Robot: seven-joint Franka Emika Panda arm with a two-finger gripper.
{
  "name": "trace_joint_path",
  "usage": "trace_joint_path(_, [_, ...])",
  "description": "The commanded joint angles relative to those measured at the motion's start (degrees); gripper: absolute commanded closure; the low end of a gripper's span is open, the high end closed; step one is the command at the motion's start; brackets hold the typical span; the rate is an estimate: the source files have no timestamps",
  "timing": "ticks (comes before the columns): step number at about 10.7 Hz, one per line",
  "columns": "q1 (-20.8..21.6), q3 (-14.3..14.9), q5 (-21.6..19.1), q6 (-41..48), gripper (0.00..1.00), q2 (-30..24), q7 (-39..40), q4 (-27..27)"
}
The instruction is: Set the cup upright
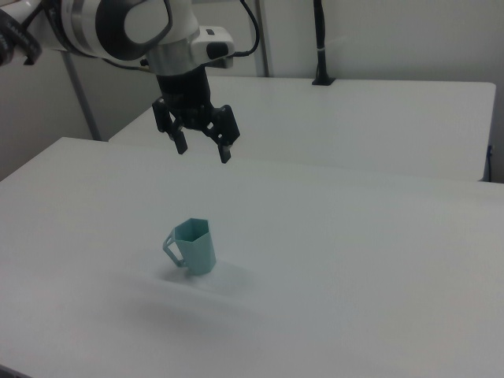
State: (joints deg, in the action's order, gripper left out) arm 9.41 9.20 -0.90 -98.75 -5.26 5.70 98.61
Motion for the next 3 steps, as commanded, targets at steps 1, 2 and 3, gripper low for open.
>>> trace_joint_path(1, [0.6,-0.1,2.7,2.2,0.0,0.4,2.5,-1.3])
trace_joint_path(2, [0.6,-0.1,2.7,2.3,0.0,0.3,2.5,-1.4])
trace_joint_path(3, [0.6,-0.1,2.5,3.1,0.0,0.1,2.5,-1.6])
